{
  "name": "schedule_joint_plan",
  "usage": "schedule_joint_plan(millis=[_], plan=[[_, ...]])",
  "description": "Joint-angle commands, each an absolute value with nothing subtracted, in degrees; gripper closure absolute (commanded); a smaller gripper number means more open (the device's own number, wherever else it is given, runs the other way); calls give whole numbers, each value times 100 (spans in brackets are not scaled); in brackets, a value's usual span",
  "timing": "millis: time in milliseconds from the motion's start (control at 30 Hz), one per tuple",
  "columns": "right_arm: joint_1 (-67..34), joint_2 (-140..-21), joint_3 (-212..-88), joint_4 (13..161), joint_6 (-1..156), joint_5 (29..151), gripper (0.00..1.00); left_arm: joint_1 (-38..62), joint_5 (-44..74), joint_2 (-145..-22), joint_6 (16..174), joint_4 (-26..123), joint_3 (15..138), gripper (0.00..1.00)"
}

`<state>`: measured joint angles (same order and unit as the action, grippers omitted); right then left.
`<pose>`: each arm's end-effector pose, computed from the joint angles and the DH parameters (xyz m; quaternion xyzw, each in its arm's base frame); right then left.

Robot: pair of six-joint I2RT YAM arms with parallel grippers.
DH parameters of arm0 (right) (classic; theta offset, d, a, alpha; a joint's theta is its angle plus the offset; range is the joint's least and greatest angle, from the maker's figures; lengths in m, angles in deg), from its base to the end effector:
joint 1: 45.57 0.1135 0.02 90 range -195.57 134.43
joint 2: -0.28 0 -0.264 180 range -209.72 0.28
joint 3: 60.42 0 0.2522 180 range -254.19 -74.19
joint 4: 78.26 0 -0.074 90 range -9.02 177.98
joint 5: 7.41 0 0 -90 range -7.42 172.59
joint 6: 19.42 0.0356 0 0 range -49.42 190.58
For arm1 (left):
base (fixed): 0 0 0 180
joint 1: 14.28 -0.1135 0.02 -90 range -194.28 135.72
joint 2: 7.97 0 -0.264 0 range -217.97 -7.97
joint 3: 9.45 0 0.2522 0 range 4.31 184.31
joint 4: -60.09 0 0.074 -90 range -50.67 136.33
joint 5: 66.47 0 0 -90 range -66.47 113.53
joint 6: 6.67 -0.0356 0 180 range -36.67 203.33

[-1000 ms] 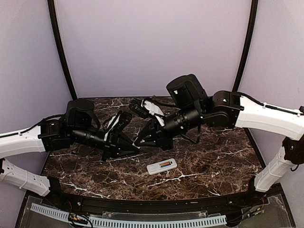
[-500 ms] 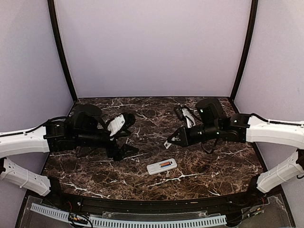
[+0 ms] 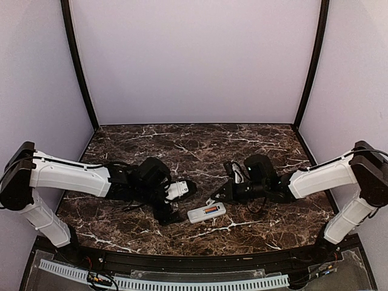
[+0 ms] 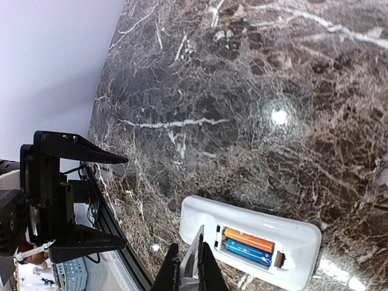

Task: Load the batteries into the remote control
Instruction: Hold the remote control without the battery cover at the center of the board.

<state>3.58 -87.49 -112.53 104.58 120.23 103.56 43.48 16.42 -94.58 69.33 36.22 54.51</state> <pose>0.1897 0.2389 0.1721 -0.0833 0.8638 0.4613 0.1849 0.1629 -0.2666 0.2006 0.5620 0.7377 -0.1912 0.3216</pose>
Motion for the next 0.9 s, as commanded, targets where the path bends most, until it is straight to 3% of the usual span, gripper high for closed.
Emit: schedule_joint_plan(millis=[0,433,867], plan=[[338,-8875,-10984,11525,12352,10679,100,4377,1233,-9813,6571,3881,5556,12],[331,-9601,-10555,12819,12873,11066,100,4374,869,-10408,6670,4406,5478,12],[251,-9490,-10454,12728,12853,11031,100,4251,663,-10717,6834,4479,5553,12]])
